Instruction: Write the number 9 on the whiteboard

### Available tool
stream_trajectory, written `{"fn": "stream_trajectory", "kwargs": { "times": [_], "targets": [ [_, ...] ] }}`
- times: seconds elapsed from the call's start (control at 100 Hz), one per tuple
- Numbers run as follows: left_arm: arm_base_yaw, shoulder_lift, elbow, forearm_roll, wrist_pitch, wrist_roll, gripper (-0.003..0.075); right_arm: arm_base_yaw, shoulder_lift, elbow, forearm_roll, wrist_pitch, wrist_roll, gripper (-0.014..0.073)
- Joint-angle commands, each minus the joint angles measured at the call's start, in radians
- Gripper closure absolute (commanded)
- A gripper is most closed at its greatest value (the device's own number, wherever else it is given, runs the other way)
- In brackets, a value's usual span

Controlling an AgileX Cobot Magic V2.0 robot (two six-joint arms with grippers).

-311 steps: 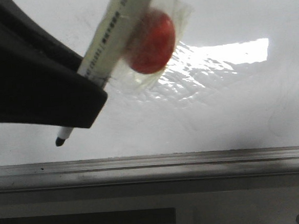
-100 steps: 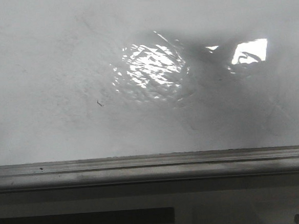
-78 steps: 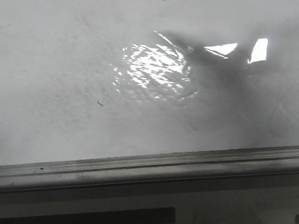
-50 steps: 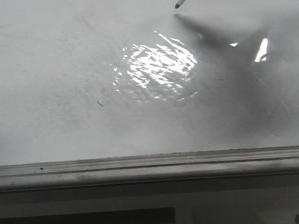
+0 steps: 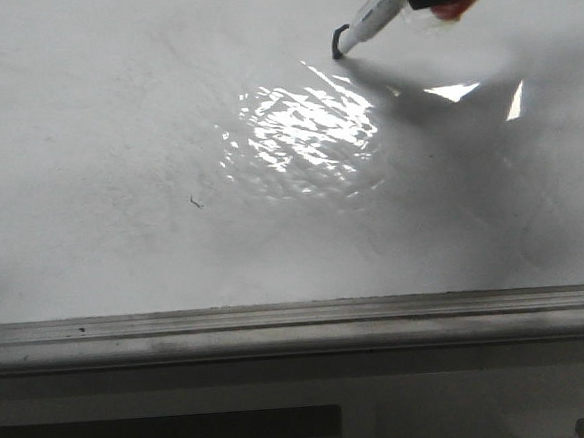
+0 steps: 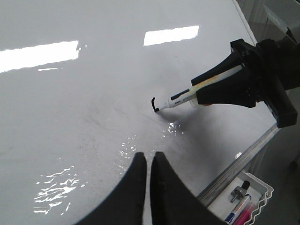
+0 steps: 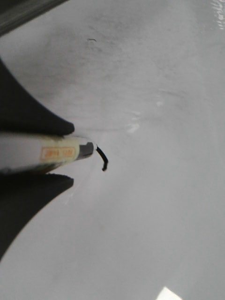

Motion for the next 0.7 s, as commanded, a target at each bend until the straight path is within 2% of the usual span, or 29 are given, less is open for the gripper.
{"fn": "stream_trajectory", "kwargs": {
  "times": [0.0,0.29,0.53,0.69],
  "targets": [
    [0.002,0.001,-0.029,-0.021,-0.028,-0.009,0.0741,-0.008,-0.010,-0.021,-0.013,0.085,-0.001,0.0636],
    [0.002,0.001,-0.029,-0.021,-0.028,-0.009,0.0741,-0.088,-0.032,-0.049,-0.013,0.030,0.000,0.0636],
    [0.002,0.001,-0.029,-0.021,-0.028,-0.009,0.0741,-0.091,-0.004,-0.108,-0.013,0.032,0.000,0.0636],
    [0.002,0.001,-0.029,-0.021,-0.028,-0.009,0.0741,-0.091,0.006,-0.119,-0.013,0.121,0.000,0.0636]
  ]
}}
